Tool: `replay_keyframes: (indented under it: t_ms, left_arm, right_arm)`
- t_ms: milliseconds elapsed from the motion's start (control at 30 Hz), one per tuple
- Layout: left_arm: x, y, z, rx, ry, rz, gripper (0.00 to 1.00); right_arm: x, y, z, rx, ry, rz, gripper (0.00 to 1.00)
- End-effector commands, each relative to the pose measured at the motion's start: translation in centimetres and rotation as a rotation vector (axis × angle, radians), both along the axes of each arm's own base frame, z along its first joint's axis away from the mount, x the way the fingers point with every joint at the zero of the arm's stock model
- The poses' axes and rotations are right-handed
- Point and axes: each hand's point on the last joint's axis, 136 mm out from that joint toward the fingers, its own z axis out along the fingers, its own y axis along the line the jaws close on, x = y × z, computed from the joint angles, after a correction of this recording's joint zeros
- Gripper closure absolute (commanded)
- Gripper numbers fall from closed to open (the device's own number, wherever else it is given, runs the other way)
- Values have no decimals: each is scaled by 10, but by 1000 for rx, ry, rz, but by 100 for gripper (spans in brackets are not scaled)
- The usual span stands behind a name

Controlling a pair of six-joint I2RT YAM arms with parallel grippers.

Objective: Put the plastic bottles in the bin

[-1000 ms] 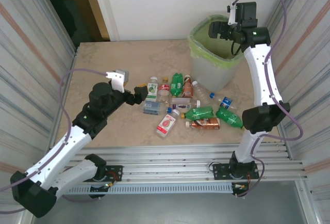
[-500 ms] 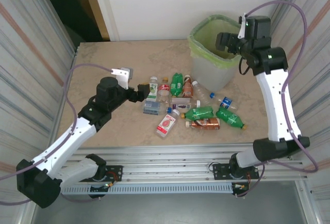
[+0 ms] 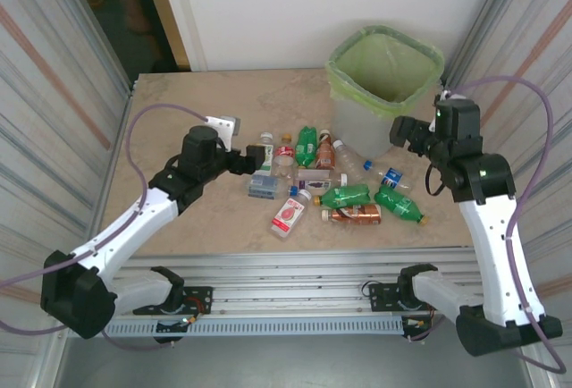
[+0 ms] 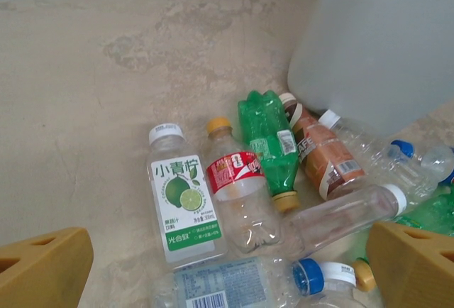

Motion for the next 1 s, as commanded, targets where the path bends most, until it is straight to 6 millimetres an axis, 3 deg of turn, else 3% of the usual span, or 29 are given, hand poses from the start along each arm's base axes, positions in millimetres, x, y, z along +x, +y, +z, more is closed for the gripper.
replay_keyframes:
  t_ms: [0, 233, 433, 667, 967]
  left_arm:
    - [2, 0, -1, -5, 32, 7, 1]
    - [2, 3, -8, 3, 47, 19, 1]
    - [2, 3, -13, -1, 53, 22, 1]
    - [13, -2, -37, -12, 137, 31, 1]
    - [46, -5, -98, 95, 366, 36, 6]
  right_arm:
    - [-19, -9, -29, 35, 66, -78, 2]
    - [-39, -6, -102, 135, 232, -130, 2]
    - [-52, -10, -146, 203, 318, -197, 2]
    - [-50, -15, -167, 249, 332, -225, 2]
    - [-44, -14, -168, 273, 314, -235, 2]
